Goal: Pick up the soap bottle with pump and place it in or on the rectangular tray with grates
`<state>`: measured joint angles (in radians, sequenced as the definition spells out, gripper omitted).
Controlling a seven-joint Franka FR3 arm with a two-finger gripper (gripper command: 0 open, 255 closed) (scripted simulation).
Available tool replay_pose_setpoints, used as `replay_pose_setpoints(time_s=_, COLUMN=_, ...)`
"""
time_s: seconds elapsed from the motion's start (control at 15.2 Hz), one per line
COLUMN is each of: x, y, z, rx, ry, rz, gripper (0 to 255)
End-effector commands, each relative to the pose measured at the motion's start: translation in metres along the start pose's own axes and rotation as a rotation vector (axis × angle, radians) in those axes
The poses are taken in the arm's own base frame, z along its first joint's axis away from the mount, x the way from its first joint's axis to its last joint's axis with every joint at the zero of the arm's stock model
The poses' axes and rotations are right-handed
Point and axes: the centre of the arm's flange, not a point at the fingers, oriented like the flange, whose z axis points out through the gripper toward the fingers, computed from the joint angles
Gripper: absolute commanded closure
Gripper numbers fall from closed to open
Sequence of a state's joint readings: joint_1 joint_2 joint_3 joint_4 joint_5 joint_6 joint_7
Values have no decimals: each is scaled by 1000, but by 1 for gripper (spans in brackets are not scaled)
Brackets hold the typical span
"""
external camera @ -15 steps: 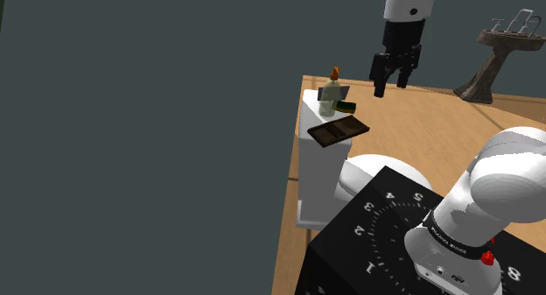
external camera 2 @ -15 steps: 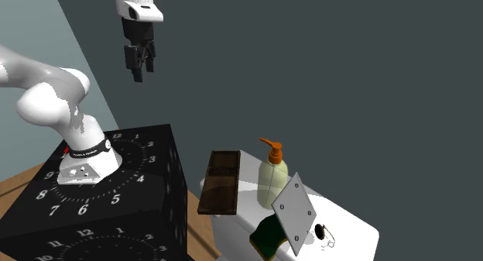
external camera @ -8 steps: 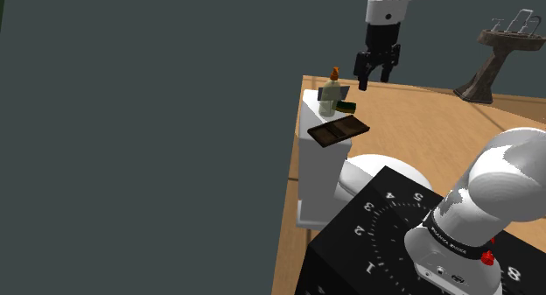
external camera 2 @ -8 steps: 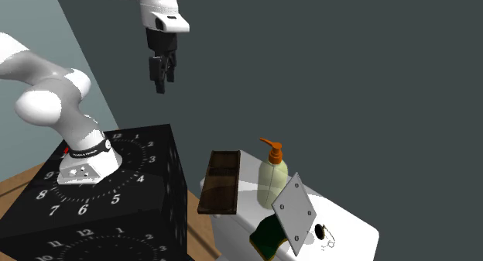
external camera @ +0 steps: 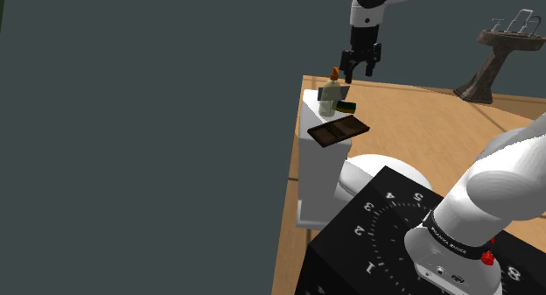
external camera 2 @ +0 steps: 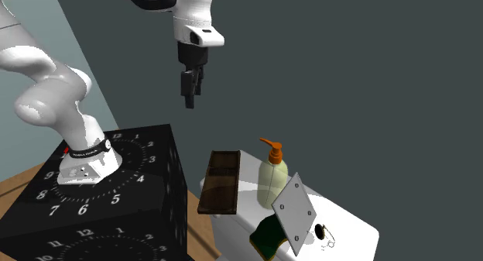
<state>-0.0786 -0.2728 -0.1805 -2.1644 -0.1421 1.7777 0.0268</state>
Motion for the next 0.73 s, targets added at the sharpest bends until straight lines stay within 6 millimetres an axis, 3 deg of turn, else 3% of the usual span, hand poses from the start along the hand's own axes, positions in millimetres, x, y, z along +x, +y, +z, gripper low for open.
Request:
replay_pose_setpoints(time_s=0.0, x=26, y=11, z=4, rx=-4, ry=4, rz=7, gripper=0)
replay_pose_setpoints(time_s=0.66, x=140, y=67, z=21, rx=-20, ry=20, rz=44, gripper=0)
